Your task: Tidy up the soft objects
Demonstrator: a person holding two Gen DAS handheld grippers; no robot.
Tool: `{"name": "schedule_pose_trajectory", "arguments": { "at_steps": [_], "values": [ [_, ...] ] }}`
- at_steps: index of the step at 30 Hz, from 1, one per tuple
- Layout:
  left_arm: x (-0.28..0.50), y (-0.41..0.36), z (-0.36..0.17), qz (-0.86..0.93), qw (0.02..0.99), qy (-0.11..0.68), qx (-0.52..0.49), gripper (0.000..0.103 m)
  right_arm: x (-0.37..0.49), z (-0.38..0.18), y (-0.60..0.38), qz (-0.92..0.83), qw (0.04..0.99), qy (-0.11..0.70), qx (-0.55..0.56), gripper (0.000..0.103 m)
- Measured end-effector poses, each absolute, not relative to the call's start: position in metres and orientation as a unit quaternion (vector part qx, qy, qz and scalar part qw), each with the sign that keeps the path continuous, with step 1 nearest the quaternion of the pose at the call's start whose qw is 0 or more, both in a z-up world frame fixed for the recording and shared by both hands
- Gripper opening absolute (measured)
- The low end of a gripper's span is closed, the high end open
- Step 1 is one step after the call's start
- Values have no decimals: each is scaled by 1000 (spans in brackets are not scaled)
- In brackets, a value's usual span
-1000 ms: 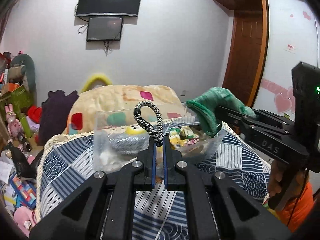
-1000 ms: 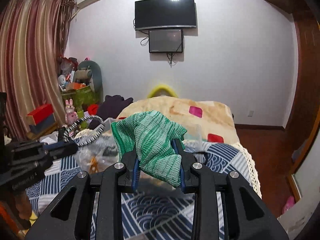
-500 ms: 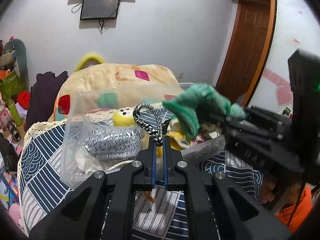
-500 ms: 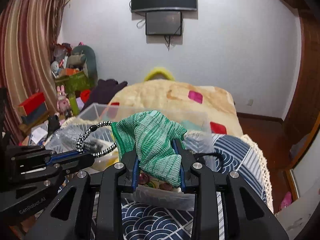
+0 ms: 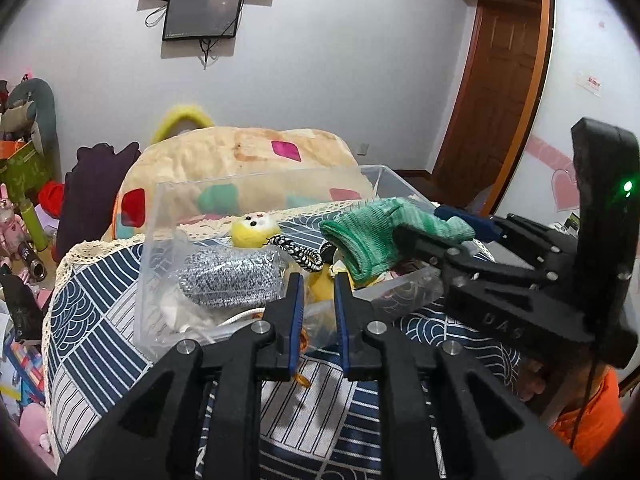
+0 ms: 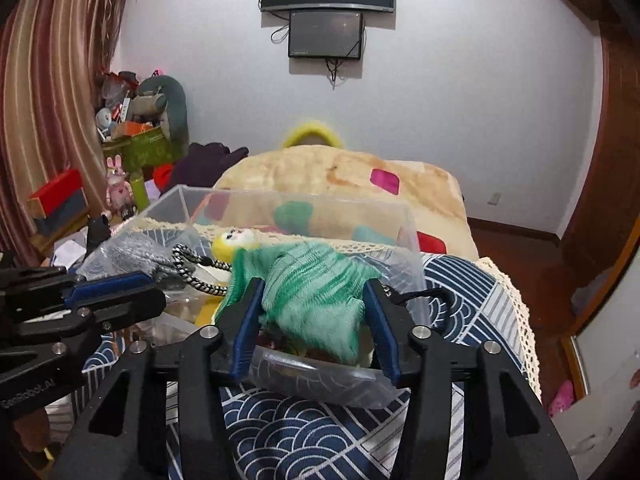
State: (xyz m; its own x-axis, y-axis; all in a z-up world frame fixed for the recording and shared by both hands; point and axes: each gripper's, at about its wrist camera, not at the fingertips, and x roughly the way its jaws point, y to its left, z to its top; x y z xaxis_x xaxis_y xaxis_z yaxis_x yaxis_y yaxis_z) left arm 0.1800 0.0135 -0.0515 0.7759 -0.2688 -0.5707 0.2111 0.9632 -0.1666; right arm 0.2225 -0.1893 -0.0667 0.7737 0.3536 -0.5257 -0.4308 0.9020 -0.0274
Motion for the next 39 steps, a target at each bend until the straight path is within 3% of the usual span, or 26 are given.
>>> {"name": "schedule_pose_trajectory", "arguments": {
  "at_steps": [7,9,11,13,15,18,23,27,39],
  "values": [
    [154,15,-24,-108,956,271,-40,14,204,-38,-204,223,946,228,-52,49],
    [144,18,-13,-100,961,255,-40,14,195,-30,-207,229,948,215,-47,51],
    [137,20,-4,-93,964,245,-39,16,184,-21,-211,235,951,197,-42,60],
    [127,21,5,-86,968,233,-37,23,175,-15,-212,239,953,182,-42,64],
    [118,21,12,-77,973,216,-35,46,165,-9,-214,245,954,170,-40,67],
    [100,23,24,-64,980,184,-39,71,155,-3,-216,249,956,153,-35,78],
    [79,25,38,-60,986,151,-42,78,148,3,-218,252,958,135,-26,87],
    [67,24,43,-47,990,131,-37,98,140,5,-223,250,961,117,-12,102],
    [57,23,38,-38,991,124,-33,101,128,-2,-229,244,964,104,-4,103]
  ]
}}
